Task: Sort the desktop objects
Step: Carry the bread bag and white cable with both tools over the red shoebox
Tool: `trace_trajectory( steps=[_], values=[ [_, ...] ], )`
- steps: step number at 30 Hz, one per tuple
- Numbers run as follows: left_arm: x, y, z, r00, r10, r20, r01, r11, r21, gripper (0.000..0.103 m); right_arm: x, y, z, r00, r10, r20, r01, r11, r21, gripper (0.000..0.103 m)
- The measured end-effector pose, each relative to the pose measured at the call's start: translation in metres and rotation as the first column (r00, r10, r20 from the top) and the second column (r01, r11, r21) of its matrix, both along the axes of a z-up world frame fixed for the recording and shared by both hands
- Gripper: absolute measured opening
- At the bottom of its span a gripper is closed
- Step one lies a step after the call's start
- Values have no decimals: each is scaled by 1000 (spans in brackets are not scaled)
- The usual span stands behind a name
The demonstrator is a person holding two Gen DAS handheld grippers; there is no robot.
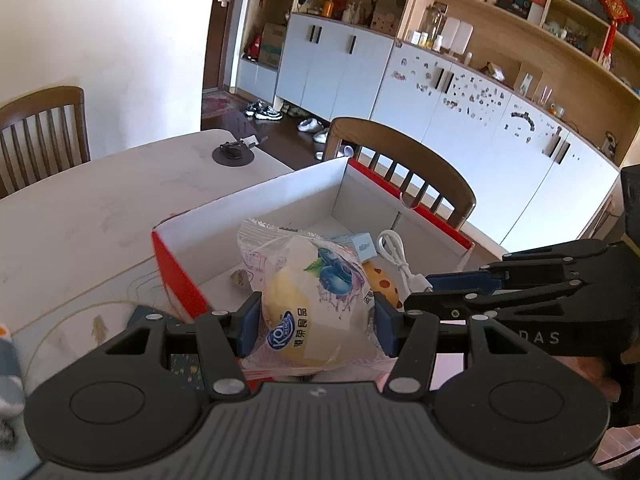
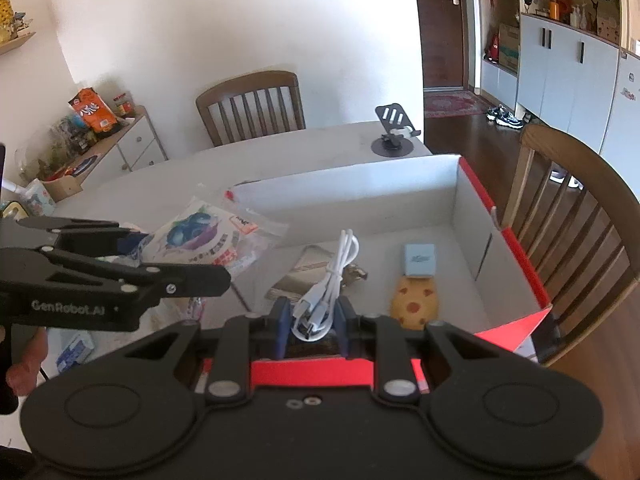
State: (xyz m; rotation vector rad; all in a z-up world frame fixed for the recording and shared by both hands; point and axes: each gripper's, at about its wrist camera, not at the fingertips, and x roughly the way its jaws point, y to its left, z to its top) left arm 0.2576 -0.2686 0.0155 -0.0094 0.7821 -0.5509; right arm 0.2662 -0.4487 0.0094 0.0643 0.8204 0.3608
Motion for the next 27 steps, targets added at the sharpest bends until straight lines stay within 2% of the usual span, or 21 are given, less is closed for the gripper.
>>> trace_trajectory(
  steps=[10, 19, 21, 22, 27],
  values=[
    [44, -29, -11, 999, -29, -35, 30, 998, 54, 55, 23, -15, -14, 999, 19, -37, -19, 1000, -18, 23],
    [84, -45, -25, 994, -54, -99, 63, 994, 86, 55, 42, -15, -28, 996, 55, -65, -58, 997, -44, 22],
    [91, -49, -29, 992, -58, -110, 69, 992, 102, 55, 46, -15, -31, 995, 63, -73, -67, 997, -47, 18],
    [95, -52, -32, 991, -56, -119, 70, 991, 112, 55, 48, -14, -34, 994, 68, -80, -72, 996, -50, 10],
    [109, -64, -42, 988, -60, -144, 81, 985, 149, 55, 60, -12, -49, 990, 64, -125, -74, 995, -74, 9]
  ],
)
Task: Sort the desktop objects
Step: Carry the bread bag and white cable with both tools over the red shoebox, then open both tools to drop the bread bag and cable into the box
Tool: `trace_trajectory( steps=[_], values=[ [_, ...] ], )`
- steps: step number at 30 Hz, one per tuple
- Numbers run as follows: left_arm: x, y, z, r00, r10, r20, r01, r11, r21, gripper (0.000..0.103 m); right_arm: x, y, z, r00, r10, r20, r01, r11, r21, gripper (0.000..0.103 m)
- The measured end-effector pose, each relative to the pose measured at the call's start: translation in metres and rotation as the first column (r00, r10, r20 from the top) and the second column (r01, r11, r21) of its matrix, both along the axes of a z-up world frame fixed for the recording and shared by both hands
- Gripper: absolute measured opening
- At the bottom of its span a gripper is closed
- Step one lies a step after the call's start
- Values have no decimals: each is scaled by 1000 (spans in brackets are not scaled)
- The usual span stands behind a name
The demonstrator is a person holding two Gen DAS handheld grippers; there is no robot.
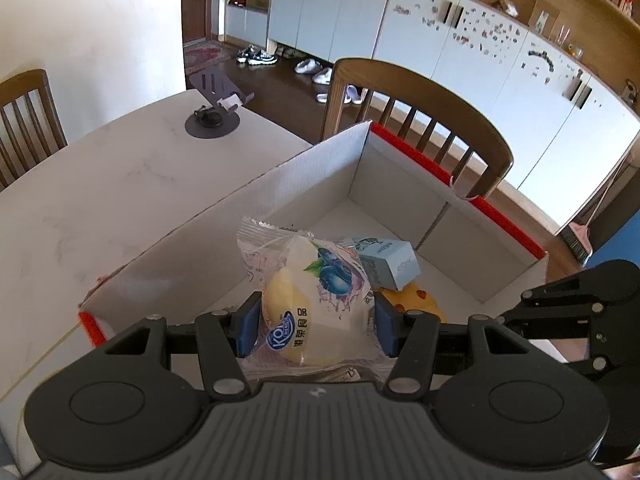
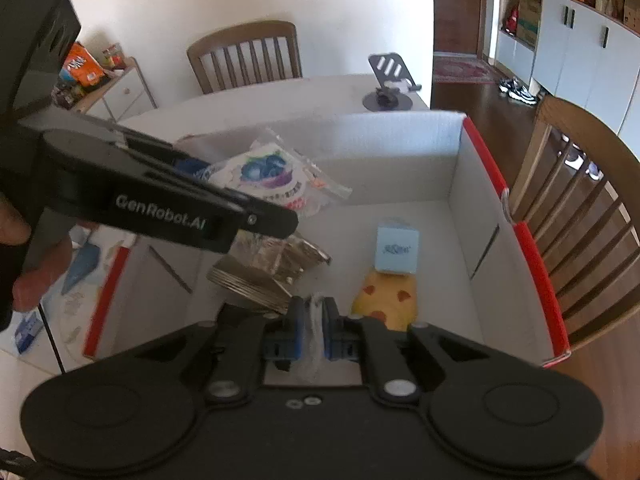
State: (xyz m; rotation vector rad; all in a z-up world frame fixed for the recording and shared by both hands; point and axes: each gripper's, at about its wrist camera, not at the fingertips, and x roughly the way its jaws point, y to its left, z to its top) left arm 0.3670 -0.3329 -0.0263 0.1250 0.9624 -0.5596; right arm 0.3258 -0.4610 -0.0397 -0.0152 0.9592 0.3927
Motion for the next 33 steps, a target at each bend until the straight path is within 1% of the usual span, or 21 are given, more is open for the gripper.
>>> trace_trajectory(
  steps=[3, 5, 9, 12, 14, 18, 21, 22, 23, 24, 25, 27, 29, 33],
  values=[
    [7, -5, -4, 1000, -9, -13, 9, 1000, 18, 55, 0, -4, -3, 1000, -1, -9, 1, 1000, 12, 11],
    [12, -9, -10, 1000, -11, -24, 12, 999, 46, 55, -1, -6, -4, 1000, -3, -12, 4, 1000, 20, 14],
    [18, -19, -19, 999, -17, -47, 21, 996, 83, 55, -1, -11, -6, 1000, -12, -22, 13, 1000, 27, 16],
    [22, -29, -27, 997, -24, -72, 33, 992, 124, 55, -1, -14, -7, 999, -22, -29, 23, 999, 34, 18],
    [25, -34, -31, 997, -28, -77, 39, 989, 145, 55, -2, -17, -8, 999, -27, -29, 28, 999, 36, 18],
    [29, -42, -34, 995, -33, -94, 47, 986, 158, 56, -1, -17, -7, 999, -25, -28, 26, 999, 35, 18],
    [30, -43, -34, 995, -29, -97, 44, 986, 159, 57, -2, -17, -7, 999, -27, -26, 28, 999, 35, 20],
    [30, -43, -34, 995, -30, -96, 45, 987, 155, 60, -2, -17, -7, 999, -27, -24, 28, 999, 34, 21],
    [29, -44, -33, 995, -34, -96, 49, 987, 151, 63, -2, -17, -6, 999, -28, -23, 29, 999, 32, 22],
    [28, -44, -33, 995, -37, -96, 51, 987, 151, 73, -3, -17, -6, 999, -29, -24, 30, 999, 31, 22],
    [27, -43, -32, 995, -37, -92, 51, 987, 153, 77, -3, -17, -5, 999, -31, -25, 31, 999, 31, 24],
    [24, -42, -29, 996, -42, -81, 53, 989, 141, 78, -3, -17, -5, 999, -33, -26, 34, 999, 31, 26],
    [21, -38, -24, 996, -36, -78, 45, 992, 121, 78, -3, -18, -3, 999, -35, -22, 35, 999, 30, 32],
    [14, -28, -13, 998, -28, -62, 33, 997, 76, 78, -5, -18, 1, 999, -38, -13, 38, 999, 26, 35]
  ],
)
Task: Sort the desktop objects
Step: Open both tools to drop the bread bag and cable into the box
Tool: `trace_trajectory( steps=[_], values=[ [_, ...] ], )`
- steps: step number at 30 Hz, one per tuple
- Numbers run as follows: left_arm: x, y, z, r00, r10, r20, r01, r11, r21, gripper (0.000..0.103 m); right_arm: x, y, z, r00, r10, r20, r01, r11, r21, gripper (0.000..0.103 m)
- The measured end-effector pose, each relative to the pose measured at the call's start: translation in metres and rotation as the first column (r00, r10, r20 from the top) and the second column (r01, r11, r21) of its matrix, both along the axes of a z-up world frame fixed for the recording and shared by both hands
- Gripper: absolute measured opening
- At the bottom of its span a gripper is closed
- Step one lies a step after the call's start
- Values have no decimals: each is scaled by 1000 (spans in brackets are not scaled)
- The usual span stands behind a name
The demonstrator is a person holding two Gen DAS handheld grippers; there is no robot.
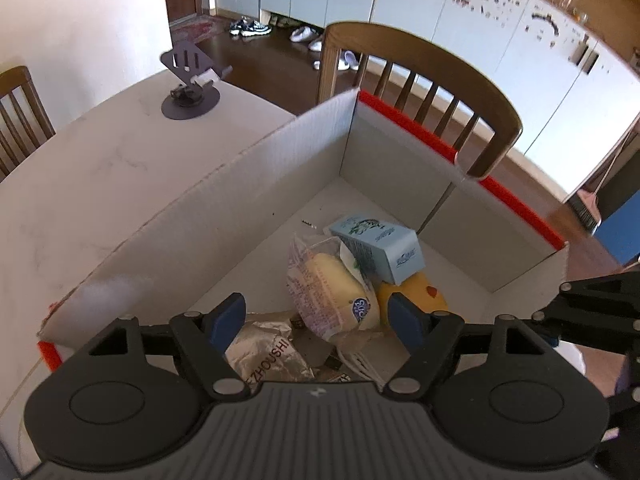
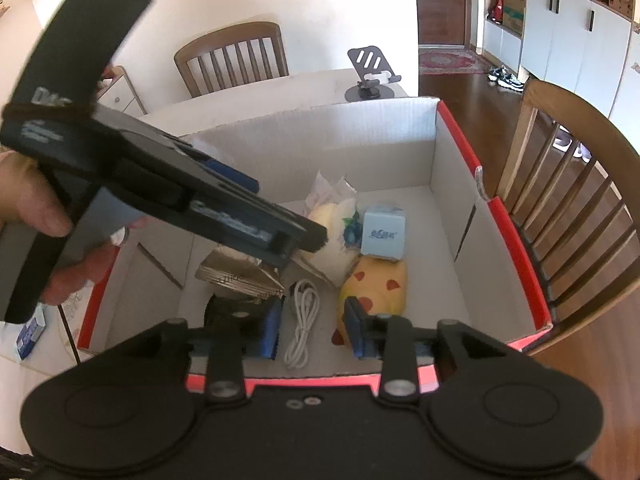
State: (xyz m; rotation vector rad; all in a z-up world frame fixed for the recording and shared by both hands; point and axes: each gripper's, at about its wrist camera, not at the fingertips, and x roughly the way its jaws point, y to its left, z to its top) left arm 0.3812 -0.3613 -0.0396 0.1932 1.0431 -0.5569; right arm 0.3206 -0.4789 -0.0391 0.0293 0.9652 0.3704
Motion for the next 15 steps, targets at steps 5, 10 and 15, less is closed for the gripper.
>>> trace_trajectory(
  steps=[5, 10, 15],
  values=[
    [-13, 14, 15, 1000, 15, 19, -14, 998, -55, 78, -3, 0, 7, 1000, 0, 18, 0, 1000, -7, 37],
    [-30, 28, 28, 999, 29, 40, -25, 995, -100, 78, -7, 1, 13, 999, -4, 38, 4, 1000, -9, 37],
    [-50, 44, 42, 997, 34, 62, -25, 989, -146, 78, -14, 3, 21, 998, -4, 56, 4, 1000, -5, 39]
  ],
)
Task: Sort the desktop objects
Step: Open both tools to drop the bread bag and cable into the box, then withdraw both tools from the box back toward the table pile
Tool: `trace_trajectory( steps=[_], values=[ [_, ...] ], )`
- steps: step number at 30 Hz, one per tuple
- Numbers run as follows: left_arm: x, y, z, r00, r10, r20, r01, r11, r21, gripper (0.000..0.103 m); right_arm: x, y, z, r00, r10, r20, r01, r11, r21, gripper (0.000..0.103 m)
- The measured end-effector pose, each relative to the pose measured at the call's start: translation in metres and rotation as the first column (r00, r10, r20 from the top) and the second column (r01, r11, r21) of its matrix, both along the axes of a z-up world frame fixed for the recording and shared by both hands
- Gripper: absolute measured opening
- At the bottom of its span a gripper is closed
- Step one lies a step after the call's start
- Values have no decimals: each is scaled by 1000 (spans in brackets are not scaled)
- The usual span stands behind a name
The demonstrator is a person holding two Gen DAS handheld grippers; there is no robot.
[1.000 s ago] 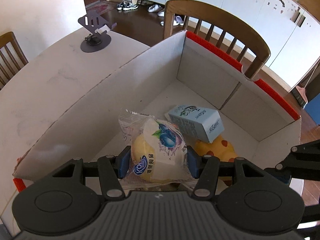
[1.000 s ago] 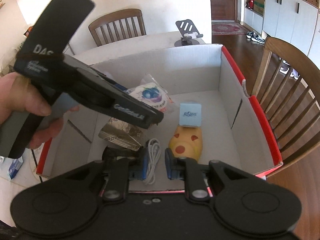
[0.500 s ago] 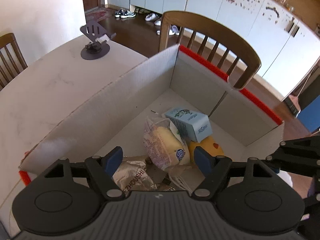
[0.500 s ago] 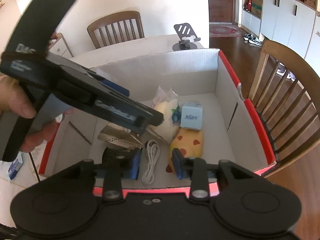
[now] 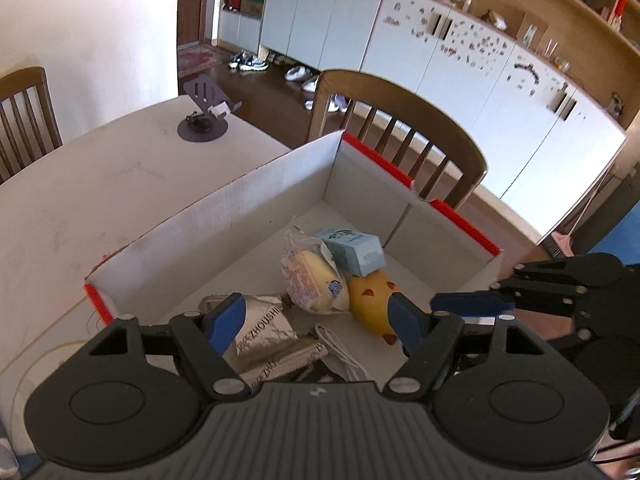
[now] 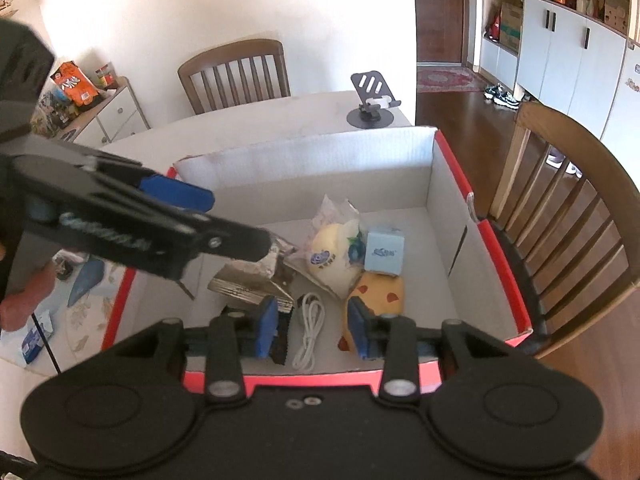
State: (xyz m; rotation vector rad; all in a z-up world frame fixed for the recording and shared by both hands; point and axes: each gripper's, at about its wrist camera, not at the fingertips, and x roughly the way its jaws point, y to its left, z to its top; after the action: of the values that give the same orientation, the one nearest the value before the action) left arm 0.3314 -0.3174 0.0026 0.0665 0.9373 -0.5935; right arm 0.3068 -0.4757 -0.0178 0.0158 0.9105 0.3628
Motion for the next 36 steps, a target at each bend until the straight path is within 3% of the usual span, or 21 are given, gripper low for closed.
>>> trace_trajectory(
  steps=[15, 25, 36],
  values=[
    [-60, 37, 29, 998, -3, 65, 11, 994, -112, 78, -29, 18, 21, 999, -28, 46, 27, 1000, 14, 47],
    [-95, 71, 35, 995, 6, 96, 8, 988, -152, 78, -45, 42, 26, 996, -64, 69, 63, 998, 14, 65],
    [-127, 127, 40, 992, 30, 122, -6, 982, -189, 78, -69, 88, 30, 991, -93, 92, 94, 996, -2, 74]
  ],
)
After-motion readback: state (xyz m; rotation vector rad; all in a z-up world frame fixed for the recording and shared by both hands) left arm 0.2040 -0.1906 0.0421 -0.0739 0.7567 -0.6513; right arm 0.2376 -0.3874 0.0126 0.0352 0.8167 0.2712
